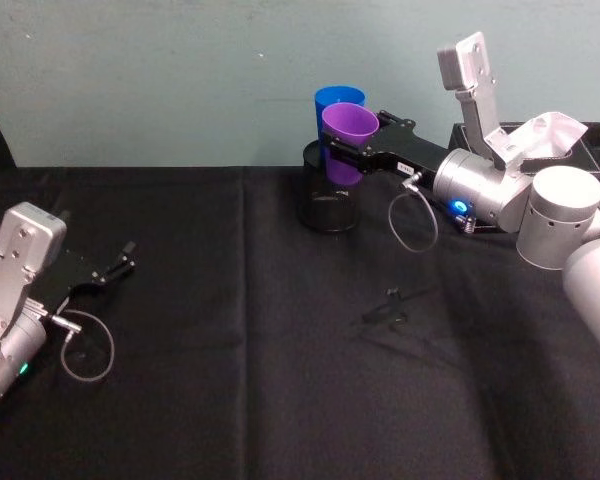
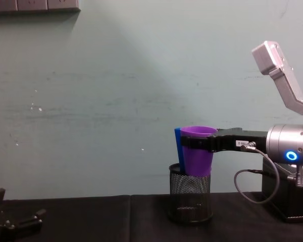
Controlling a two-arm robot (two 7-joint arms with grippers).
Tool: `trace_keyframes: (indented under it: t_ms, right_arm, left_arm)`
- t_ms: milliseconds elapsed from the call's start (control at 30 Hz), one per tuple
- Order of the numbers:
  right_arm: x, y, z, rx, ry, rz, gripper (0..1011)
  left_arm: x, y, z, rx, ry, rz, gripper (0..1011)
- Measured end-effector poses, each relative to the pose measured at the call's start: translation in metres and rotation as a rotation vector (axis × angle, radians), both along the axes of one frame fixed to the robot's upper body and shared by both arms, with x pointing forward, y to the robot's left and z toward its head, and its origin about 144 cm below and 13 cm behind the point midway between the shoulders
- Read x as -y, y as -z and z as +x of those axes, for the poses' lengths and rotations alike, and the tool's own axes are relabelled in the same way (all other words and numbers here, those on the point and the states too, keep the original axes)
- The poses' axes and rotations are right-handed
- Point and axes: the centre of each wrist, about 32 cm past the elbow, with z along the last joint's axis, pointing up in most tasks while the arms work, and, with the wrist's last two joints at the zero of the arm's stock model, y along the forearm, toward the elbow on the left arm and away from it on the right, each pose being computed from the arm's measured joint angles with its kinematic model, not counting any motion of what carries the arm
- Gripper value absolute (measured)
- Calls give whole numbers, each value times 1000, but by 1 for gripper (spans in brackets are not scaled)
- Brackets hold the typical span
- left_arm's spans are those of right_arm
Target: Pick up one cup with a gripper and tap it against the other cup.
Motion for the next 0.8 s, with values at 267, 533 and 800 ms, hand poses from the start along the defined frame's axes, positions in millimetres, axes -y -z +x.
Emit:
trace_keyframes:
  t_ms: [267, 533, 800]
  right_arm:
    - [0, 0, 0, 0, 1, -1, 723]
    - [0, 0, -1, -1, 1, -2, 723]
    - [0, 1, -1, 0, 2, -2, 723]
  left_arm:
    - [0, 0, 0, 0, 0, 0, 1000]
    - [0, 0, 0, 0, 0, 0, 1000]
    - [0, 0, 0, 0, 0, 0, 1000]
